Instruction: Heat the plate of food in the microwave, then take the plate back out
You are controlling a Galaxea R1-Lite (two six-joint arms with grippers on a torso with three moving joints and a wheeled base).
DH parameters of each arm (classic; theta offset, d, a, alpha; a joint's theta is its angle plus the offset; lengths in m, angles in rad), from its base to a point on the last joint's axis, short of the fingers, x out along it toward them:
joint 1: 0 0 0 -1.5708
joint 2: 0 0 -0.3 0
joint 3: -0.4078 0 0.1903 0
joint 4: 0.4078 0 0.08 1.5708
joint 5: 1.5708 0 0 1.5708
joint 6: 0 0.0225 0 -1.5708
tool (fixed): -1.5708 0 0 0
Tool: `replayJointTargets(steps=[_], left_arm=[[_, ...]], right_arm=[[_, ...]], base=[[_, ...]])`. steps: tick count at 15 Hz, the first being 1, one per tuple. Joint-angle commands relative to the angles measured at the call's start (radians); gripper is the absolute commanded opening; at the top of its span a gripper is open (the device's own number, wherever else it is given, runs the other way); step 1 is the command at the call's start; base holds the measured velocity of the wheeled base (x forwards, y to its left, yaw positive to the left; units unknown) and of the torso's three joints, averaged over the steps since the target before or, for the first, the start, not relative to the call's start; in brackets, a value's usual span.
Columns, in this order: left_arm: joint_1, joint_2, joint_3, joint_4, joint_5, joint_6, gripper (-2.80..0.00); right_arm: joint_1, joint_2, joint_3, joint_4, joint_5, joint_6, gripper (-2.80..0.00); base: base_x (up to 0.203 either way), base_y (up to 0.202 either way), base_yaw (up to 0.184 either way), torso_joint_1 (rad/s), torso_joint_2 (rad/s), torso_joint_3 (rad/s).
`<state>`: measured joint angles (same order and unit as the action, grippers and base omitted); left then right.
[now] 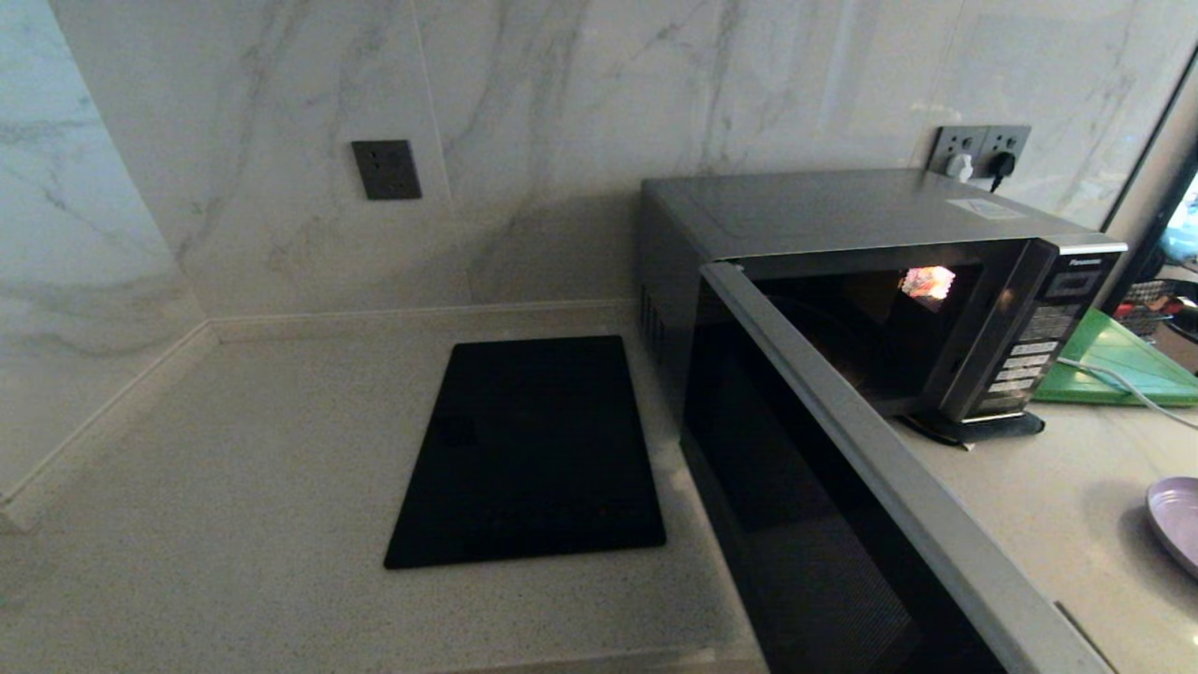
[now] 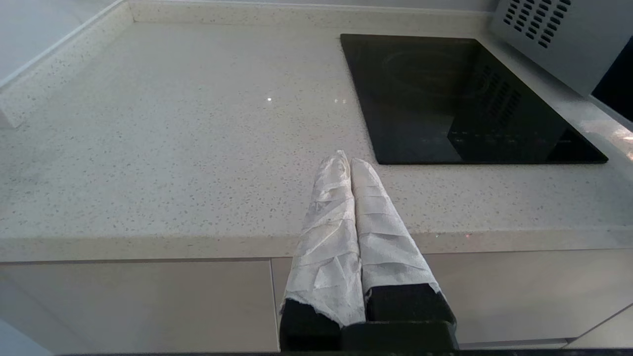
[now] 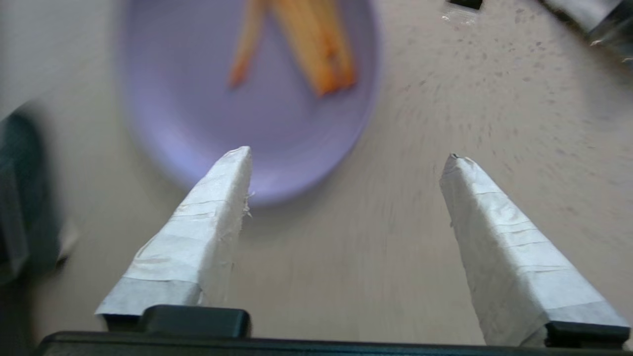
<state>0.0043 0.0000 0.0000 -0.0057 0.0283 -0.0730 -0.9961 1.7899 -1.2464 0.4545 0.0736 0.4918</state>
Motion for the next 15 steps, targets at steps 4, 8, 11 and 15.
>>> replayJointTargets(steps=[4, 8, 11, 15], left_arm=[[0.000, 0.001, 0.000, 0.000, 0.001, -0.001, -2.80], [0.000, 0.002, 0.000, 0.000, 0.001, -0.001, -2.80], [0.000, 0.002, 0.000, 0.000, 0.001, -0.001, -2.80], [0.000, 0.002, 0.000, 0.000, 0.001, -0.001, -2.80]], right_arm=[[0.200, -0.370, 0.002, 0.132, -0.025, -0.125, -2.80], [0.464, -0.539, 0.001, 0.219, -0.109, -0.202, -2.80], [0.697, -0.631, -0.041, 0.272, -0.114, -0.231, -2.80], [0.992, -0.697, -0.246, 0.491, -0.109, -0.238, -2.80]], base=[[0.000, 0.000, 0.000, 0.000, 0.00, 0.000], [0.000, 0.000, 0.000, 0.000, 0.00, 0.000], [0.000, 0.000, 0.000, 0.000, 0.00, 0.000], [0.000, 0.000, 0.000, 0.000, 0.00, 0.000]])
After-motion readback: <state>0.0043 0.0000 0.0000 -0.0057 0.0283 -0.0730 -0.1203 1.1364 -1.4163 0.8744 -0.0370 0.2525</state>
